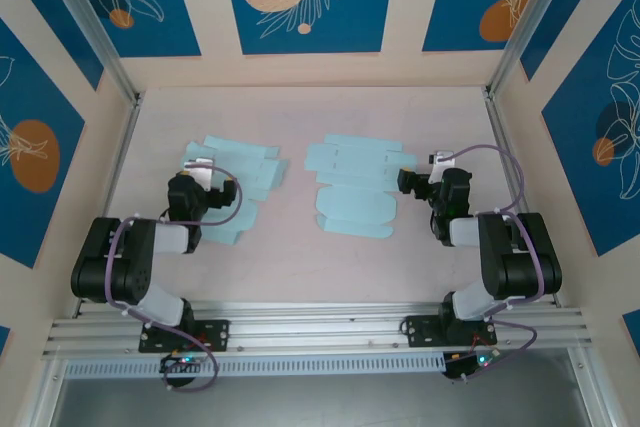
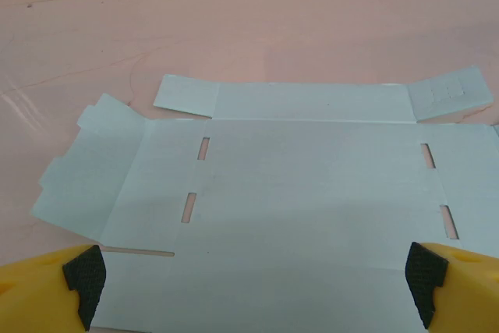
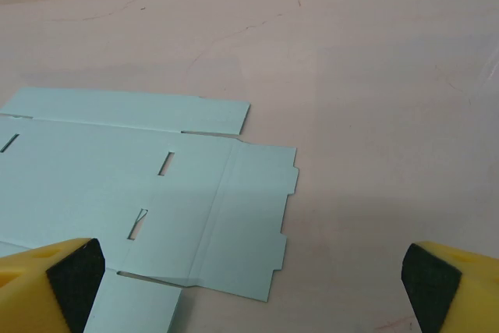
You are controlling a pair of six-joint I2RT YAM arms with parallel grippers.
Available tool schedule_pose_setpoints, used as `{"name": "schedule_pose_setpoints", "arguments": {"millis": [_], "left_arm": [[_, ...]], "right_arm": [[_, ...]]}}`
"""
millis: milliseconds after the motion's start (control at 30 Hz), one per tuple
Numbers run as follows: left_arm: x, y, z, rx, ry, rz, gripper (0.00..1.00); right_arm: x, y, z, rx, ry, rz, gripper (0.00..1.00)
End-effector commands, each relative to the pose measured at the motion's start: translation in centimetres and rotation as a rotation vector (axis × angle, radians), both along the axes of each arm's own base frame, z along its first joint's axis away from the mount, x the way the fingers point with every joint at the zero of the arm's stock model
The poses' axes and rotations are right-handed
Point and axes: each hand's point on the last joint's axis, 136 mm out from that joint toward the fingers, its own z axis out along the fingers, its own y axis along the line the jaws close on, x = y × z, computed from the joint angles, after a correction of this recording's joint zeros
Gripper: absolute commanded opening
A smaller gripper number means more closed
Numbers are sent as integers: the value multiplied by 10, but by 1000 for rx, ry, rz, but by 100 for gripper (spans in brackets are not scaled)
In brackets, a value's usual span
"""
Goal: Fold the paper box
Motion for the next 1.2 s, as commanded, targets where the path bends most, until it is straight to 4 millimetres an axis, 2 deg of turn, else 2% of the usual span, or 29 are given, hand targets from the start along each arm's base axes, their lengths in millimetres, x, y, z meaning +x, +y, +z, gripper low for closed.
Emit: {"name": "schedule_pose_setpoints", "arguments": {"millis": [0, 767, 900, 1033, 1167], "left_arm": [[2, 1, 2, -8, -4, 6, 100], [3, 3, 4, -9, -3, 15, 100], [-2, 10, 28, -7, -11, 55, 100], [-14, 19, 63, -45, -65, 121, 100], [-17, 9, 93, -147, -100, 93, 100]], "right_arm": [[4, -2, 7, -5, -29, -15, 100], [5, -2, 7, -5, -30, -15, 100], [5, -1, 7, -5, -29, -13, 100], [5, -1, 8, -3, -30, -13, 99], [5, -2, 8, -3, -32, -14, 100]]}}
